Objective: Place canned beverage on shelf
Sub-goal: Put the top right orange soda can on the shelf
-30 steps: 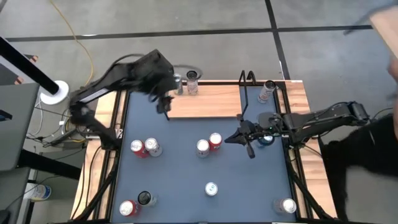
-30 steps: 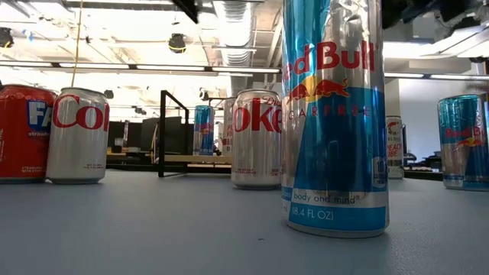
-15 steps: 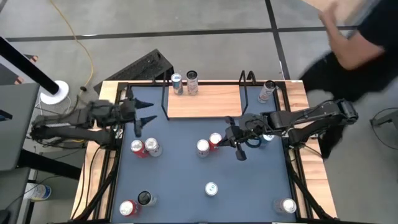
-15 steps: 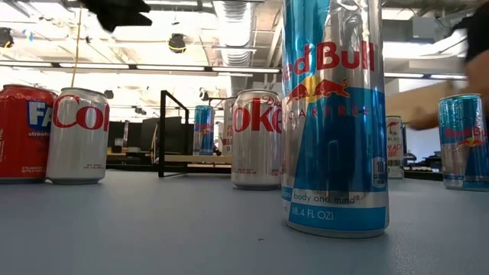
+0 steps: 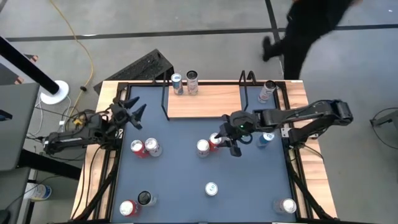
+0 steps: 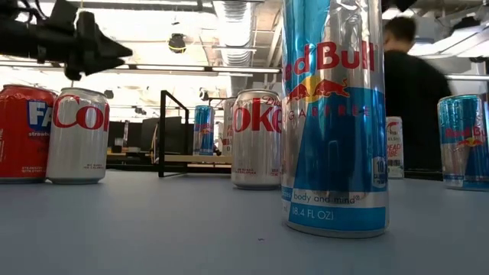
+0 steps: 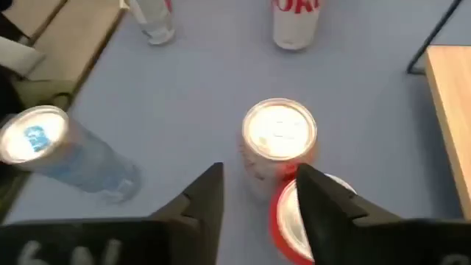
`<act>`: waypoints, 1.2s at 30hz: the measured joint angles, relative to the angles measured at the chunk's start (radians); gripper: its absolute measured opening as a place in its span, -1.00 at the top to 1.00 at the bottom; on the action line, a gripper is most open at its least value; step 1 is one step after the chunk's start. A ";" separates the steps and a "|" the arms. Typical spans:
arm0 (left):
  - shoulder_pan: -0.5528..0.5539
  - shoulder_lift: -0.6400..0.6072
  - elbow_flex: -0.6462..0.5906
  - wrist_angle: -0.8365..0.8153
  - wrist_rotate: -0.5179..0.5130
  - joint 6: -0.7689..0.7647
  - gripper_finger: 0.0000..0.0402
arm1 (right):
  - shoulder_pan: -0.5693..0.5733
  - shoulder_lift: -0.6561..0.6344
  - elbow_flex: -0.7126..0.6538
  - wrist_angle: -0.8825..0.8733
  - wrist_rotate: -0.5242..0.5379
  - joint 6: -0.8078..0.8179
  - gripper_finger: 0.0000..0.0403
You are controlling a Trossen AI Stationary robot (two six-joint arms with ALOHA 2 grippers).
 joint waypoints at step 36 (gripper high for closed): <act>0.014 0.010 -0.082 -0.134 0.085 0.086 -0.19 | -0.076 0.110 0.096 -0.115 -0.047 -0.220 -0.26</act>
